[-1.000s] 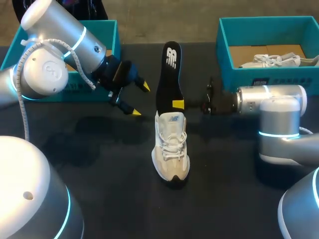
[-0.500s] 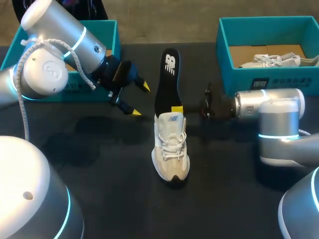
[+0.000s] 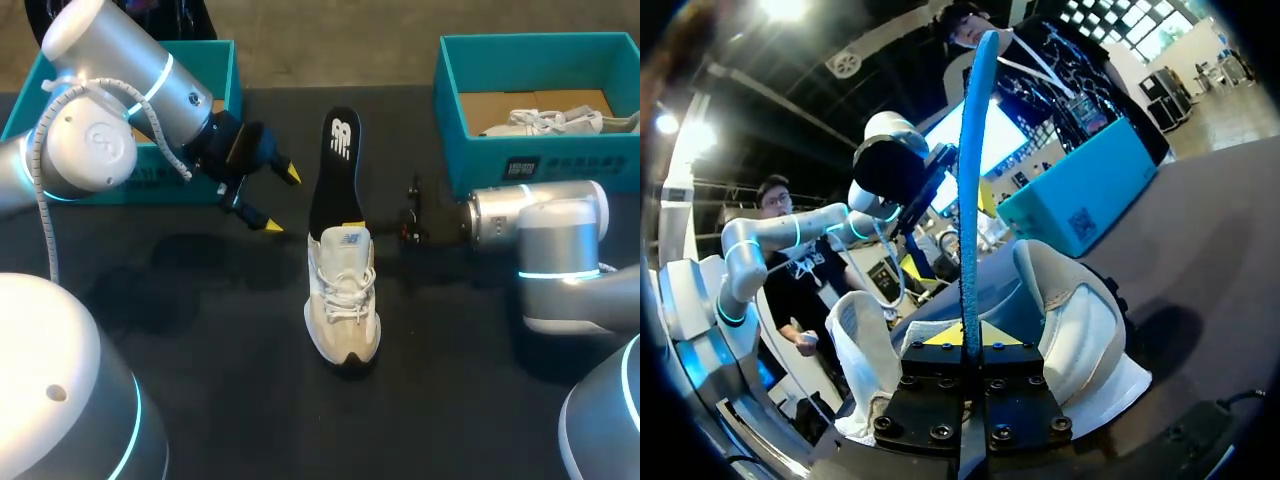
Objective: Take the shoe out of the shoebox, open the shoe tongue, remove and reinsert the insole, then place the shoe into the shoebox
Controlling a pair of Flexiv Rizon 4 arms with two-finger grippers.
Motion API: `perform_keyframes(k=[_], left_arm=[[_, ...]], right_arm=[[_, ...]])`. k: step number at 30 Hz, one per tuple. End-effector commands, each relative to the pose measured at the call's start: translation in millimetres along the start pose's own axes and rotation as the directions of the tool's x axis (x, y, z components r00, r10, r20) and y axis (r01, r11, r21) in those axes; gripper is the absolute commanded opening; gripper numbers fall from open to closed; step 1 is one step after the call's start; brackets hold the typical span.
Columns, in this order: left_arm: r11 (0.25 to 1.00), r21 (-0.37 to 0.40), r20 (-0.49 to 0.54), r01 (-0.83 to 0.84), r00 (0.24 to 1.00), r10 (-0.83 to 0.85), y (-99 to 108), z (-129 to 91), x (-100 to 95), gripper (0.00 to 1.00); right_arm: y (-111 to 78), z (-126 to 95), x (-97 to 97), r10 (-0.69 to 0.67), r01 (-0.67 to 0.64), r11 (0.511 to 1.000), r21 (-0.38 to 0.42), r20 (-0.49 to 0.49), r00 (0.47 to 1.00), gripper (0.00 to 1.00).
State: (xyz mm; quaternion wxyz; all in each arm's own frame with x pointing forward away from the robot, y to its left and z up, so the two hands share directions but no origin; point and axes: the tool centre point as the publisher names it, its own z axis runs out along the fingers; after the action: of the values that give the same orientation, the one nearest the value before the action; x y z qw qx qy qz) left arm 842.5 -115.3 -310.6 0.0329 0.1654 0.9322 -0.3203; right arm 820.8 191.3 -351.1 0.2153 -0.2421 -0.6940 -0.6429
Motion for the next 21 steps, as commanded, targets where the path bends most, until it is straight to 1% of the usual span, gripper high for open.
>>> perform_keyframes(k=[1, 7, 10, 17, 21], left_arm=[[1.0, -0.004, 0.0, 0.0, 1.0, 0.0, -0.4, -0.4, 0.5, 1.0], [1.0, -0.004, 0.0, 0.0, 1.0, 0.0, -0.4, -0.4, 0.5, 1.0], [1.0, -0.004, 0.0, 0.0, 1.0, 0.0, -0.4, -0.4, 0.5, 1.0], [1.0, -0.004, 0.0, 0.0, 1.0, 0.0, -0.4, -0.4, 0.5, 1.0], [1.0, -0.004, 0.0, 0.0, 1.0, 0.0, -0.4, -0.4, 0.5, 1.0]], right_arm=[[-4.6, 2.3, 2.3, 0.002, -0.002, 1.0, 0.016, 0.011, 1.0, 0.0], [-2.9, -0.2, 3.8, 0.009, -0.01, 0.999, 0.053, 0.011, 1.0, 0.0], [-5.6, -0.2, 4.1, 0.02, -0.021, 0.998, 0.067, 0.009, 1.0, 0.0], [-10.7, 1.8, 4.8, 0.039, -0.039, 0.996, 0.076, 0.004, 0.999, 0.0], [-6.2, 2.7, 5.5, 0.026, -0.027, 0.997, 0.072, 0.012, 1.0, 0.0]])
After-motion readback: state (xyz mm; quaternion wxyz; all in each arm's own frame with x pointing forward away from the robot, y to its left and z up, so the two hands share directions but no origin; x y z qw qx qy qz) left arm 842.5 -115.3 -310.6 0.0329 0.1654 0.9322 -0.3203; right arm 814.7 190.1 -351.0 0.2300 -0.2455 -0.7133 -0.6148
